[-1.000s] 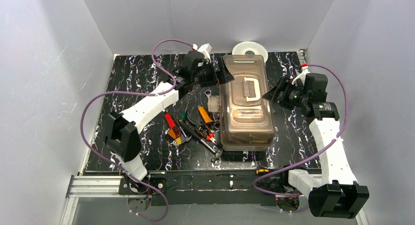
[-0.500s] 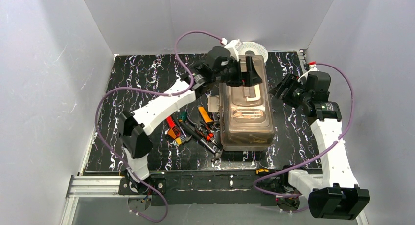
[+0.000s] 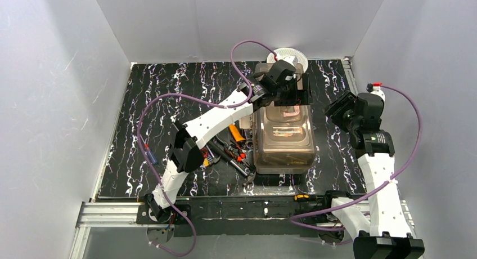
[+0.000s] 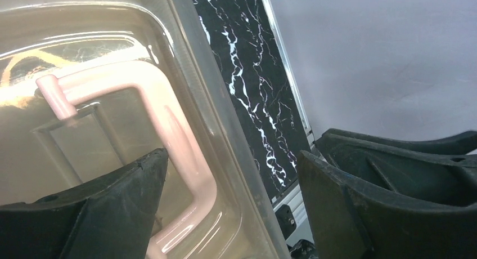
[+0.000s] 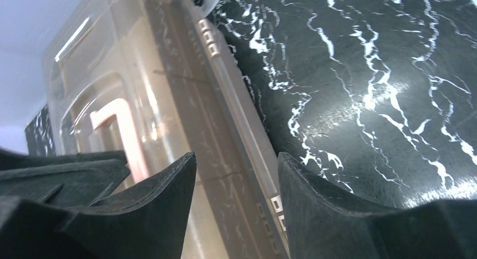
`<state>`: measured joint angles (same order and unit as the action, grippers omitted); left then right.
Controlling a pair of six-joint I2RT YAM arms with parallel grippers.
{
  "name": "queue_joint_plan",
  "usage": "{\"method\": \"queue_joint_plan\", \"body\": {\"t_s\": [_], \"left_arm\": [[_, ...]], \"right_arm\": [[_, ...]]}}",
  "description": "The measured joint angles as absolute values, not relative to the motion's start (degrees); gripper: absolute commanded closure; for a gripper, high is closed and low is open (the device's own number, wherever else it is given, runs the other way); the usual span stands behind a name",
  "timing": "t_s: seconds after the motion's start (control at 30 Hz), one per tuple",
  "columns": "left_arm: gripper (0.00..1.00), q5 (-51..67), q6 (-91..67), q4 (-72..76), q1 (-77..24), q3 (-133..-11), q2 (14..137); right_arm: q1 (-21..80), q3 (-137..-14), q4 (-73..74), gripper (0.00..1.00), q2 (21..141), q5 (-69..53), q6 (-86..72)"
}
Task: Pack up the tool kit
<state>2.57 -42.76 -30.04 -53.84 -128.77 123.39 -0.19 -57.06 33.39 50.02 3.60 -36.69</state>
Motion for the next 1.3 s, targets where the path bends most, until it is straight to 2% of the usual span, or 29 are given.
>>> {"method": "queue_joint_plan", "body": {"t_s": [0.27, 0.37, 0.43, 0.67, 0.77, 0.9, 1.07, 1.17, 1.3], "left_arm": [[0.15, -8.01, -43.7, -36.25, -56.34, -133.19, 124.68], [0.15, -10.76, -43.51, -40.36, -57.54, -138.43, 127.26], [0.14, -11.9, -43.62, -42.26, -58.13, -141.88, 129.67], [0.12, -13.21, -44.84, -41.76, -58.52, -142.19, 130.21], [0.12, -10.11, -46.72, -36.88, -57.63, -136.22, 127.37], [0.11, -1.69, -50.0, -23.29, -55.11, -119.92, 119.09], [0.11, 6.15, -52.42, -9.08, -52.75, -107.28, 113.6], [0.12, 11.44, -55.13, 0.43, -51.29, -101.45, 112.07], [0.12, 14.66, -56.58, 10.04, -51.18, -96.66, 111.5]], "right_arm": [[-0.19, -54.89, 35.66, 0.4, 47.27, 12.91, -42.13], [-0.19, -53.93, 36.23, 0.4, 45.45, 14.79, -43.88], [-0.19, -53.12, 36.25, 0.41, 44.23, 15.75, -45.08], [-0.19, -50.85, 36.4, 0.42, 39.13, 18.06, -47.88], [-0.19, -50.7, 36.56, 0.43, 37.08, 18.35, -48.27], [-0.19, -49.84, 35.75, 0.43, 34.35, 17.61, -47.64], [-0.19, -48.07, 32.97, 0.45, 32.99, 11.46, -44.56], [-0.19, -47.88, 29.5, 0.46, 35.4, 2.33, -41.93], [-0.27, -48.73, 24.4, 0.54, 42.68, -13.52, -39.88]]}}
